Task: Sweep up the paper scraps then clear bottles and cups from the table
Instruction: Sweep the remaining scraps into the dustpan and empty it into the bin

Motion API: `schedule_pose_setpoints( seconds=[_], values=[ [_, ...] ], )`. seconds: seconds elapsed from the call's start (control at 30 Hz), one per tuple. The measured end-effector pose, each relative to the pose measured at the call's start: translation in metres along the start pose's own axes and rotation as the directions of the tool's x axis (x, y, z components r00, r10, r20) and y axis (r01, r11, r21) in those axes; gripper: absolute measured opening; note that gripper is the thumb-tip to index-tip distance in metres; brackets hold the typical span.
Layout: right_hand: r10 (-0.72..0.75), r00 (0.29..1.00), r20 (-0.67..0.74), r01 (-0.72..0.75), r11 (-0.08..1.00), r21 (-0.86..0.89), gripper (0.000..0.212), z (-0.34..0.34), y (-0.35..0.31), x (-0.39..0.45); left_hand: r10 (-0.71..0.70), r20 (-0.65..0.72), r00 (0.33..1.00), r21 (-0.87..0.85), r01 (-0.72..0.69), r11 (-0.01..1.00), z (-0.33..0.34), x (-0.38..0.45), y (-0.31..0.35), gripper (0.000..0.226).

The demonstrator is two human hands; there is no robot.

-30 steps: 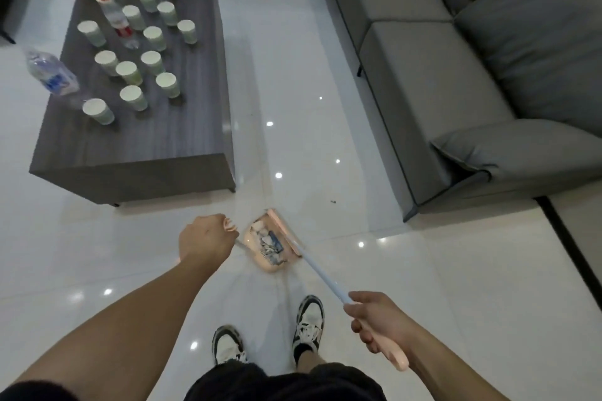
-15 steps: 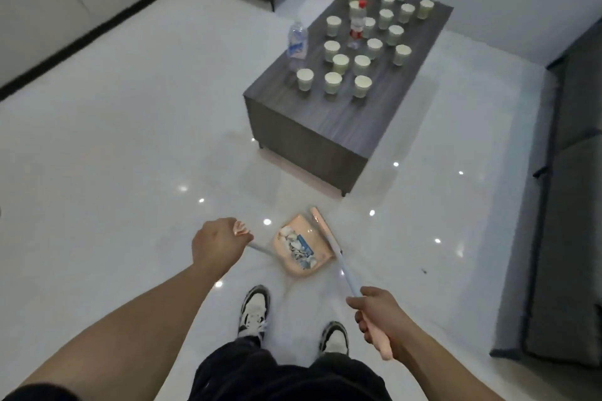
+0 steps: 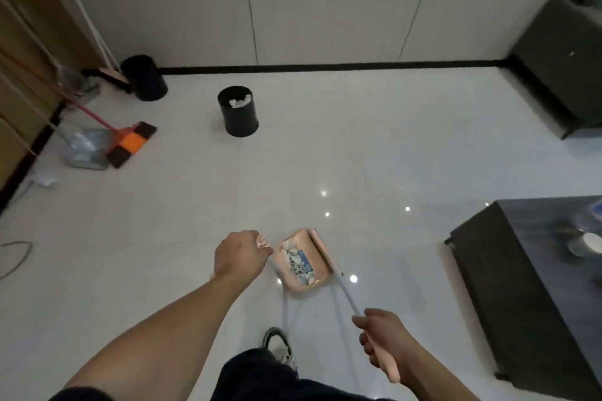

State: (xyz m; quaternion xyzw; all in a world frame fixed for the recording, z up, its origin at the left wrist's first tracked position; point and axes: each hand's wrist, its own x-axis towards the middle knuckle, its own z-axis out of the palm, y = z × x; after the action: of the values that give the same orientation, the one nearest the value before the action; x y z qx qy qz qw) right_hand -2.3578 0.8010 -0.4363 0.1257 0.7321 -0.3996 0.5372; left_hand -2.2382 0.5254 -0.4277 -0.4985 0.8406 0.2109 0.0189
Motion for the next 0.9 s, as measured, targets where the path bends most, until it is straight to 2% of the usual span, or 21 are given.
schedule_pose_setpoints(
  seconds=[0.13,0.23,0.3,0.4,0.53,0.77,0.9],
  values=[
    [-0.041,0.995,0.086,0.048,0.996,-0.078,0.028,0.068,-0.068,0.020,-0.164,-0.115,0.980,-0.061,0.157,0.986,-0.047,0.046,-0.057,0.034],
    [-0.083,0.990,0.118,0.097,0.988,-0.121,0.045,0.105,-0.114,0.036,-0.277,-0.191,0.942,-0.121,0.257,0.959,-0.077,0.078,-0.087,0.035],
    [-0.107,0.985,0.133,0.126,0.982,-0.142,0.057,0.122,-0.147,0.048,-0.363,-0.230,0.903,-0.179,0.328,0.928,-0.092,0.101,-0.099,0.037],
    [-0.159,0.972,0.172,0.189,0.966,-0.177,0.064,0.141,-0.207,0.073,-0.496,-0.265,0.827,-0.308,0.415,0.856,-0.109,0.142,-0.105,0.043],
    [-0.227,0.950,0.215,0.270,0.943,-0.195,0.066,0.161,-0.297,0.117,-0.600,-0.285,0.747,-0.466,0.439,0.768,-0.126,0.221,-0.100,0.046],
    [-0.310,0.913,0.264,0.355,0.924,-0.141,0.065,0.154,-0.468,0.179,-0.755,-0.191,0.627,-0.791,0.357,0.497,-0.172,0.377,-0.043,0.036],
    [-0.353,0.900,0.255,0.392,0.913,-0.117,0.064,0.152,-0.559,0.201,-0.832,-0.041,0.553,-0.897,0.346,0.274,-0.204,0.450,-0.008,0.039]
  ],
)
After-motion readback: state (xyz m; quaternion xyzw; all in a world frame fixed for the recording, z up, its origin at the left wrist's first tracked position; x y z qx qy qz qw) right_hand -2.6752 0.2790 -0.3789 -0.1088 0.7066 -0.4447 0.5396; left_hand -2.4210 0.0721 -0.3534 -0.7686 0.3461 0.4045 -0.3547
